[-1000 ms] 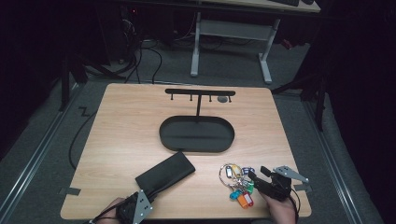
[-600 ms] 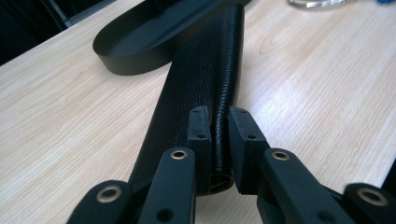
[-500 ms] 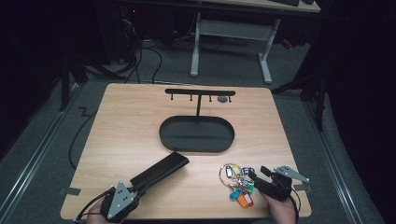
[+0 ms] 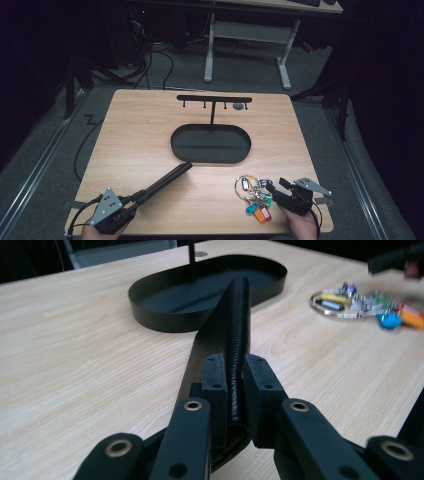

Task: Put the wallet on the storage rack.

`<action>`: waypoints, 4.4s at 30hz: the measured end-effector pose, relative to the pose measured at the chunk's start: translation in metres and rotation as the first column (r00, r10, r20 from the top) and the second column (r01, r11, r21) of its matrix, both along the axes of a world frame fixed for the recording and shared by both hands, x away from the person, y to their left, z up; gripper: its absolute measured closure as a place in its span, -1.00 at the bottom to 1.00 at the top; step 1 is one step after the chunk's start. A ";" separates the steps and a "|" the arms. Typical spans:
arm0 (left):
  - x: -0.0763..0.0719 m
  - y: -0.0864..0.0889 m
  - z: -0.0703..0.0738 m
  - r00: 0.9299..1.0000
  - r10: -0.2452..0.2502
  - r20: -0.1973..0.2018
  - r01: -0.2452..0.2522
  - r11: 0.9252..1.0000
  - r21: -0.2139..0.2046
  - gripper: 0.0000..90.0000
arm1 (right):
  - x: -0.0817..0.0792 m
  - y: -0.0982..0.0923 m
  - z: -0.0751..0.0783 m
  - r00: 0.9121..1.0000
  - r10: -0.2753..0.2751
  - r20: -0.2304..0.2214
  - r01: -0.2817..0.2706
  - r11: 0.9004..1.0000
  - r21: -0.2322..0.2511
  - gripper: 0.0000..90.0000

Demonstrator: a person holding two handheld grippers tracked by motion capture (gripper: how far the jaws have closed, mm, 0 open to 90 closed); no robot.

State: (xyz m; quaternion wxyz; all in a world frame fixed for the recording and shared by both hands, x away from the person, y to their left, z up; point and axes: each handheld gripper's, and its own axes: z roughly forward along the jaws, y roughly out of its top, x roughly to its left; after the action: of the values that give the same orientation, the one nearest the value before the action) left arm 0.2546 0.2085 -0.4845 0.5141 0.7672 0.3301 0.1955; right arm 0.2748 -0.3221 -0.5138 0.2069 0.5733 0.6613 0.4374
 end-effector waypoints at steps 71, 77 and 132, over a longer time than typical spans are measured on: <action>0.030 0.007 0.005 0.992 0.122 -0.043 -0.113 0.978 0.178 -0.43 | 0.003 0.002 -0.002 0.999 0.027 -0.017 -0.027 1.000 0.007 -0.17; 0.043 0.001 0.017 0.988 0.099 -0.120 -0.064 0.961 0.267 -0.38 | 0.004 0.002 -0.003 0.999 0.046 -0.017 -0.046 0.999 0.016 -0.17; 0.089 -0.035 0.046 0.949 0.062 -0.309 0.136 0.804 0.579 0.65 | 0.006 0.003 -0.004 0.996 0.082 -0.034 -0.080 0.996 0.041 -0.18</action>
State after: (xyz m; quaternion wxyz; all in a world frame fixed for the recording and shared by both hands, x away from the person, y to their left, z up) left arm 0.3440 0.1738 -0.4387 0.1930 0.9165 0.3143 0.1548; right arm 0.2808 -0.3190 -0.5179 0.1659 0.5575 0.6788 0.4482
